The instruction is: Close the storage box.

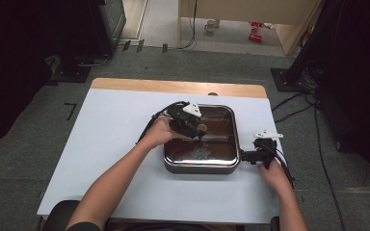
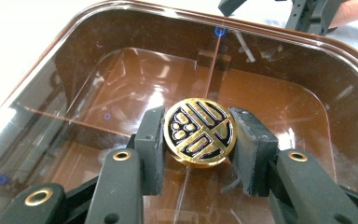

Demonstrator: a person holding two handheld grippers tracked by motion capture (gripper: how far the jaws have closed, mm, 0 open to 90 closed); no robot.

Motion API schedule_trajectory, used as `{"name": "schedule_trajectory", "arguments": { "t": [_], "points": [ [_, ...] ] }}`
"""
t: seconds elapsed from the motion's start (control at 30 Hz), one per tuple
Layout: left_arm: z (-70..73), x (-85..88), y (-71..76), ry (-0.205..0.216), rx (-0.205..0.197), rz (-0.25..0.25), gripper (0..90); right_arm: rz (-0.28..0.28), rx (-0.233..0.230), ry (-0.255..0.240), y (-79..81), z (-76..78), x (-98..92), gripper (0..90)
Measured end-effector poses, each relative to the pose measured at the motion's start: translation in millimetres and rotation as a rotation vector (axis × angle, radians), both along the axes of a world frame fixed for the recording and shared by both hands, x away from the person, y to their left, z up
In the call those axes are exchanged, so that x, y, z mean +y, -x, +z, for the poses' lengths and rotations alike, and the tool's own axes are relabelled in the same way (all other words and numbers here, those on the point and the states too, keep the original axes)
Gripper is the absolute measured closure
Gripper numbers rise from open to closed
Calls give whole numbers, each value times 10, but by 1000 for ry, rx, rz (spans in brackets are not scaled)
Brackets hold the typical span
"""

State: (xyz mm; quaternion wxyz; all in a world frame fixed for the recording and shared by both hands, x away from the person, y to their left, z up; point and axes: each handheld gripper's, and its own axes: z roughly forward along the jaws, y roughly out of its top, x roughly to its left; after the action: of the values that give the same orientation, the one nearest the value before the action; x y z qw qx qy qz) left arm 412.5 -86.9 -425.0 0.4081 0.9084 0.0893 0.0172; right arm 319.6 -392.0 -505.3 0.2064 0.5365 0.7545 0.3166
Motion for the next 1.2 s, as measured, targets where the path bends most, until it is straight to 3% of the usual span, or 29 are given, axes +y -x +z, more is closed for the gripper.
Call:
{"name": "schedule_trajectory", "arguments": {
  "t": [0.17,0.4,0.57,0.7,0.9,0.97,1.2],
  "points": [
    [-12,-18,-19,-9,25,-2,593,-1,0,-1,0,0,1,0],
    [0,-30,0,-23,24,18,577,0,1,0,1,1,0,0],
    [51,-8,12,1,62,38,482,0,0,0,1,0,0,0],
    [88,25,38,-7,68,51,434,0,1,0,1,1,0,0],
    [167,134,70,16,88,84,399,0,0,0,1,0,0,0],
    [197,192,94,39,85,113,391,0,0,0,1,0,0,0],
    [265,328,186,46,53,169,369,-1,-1,-1,1,0,1,0]
  ]
}}
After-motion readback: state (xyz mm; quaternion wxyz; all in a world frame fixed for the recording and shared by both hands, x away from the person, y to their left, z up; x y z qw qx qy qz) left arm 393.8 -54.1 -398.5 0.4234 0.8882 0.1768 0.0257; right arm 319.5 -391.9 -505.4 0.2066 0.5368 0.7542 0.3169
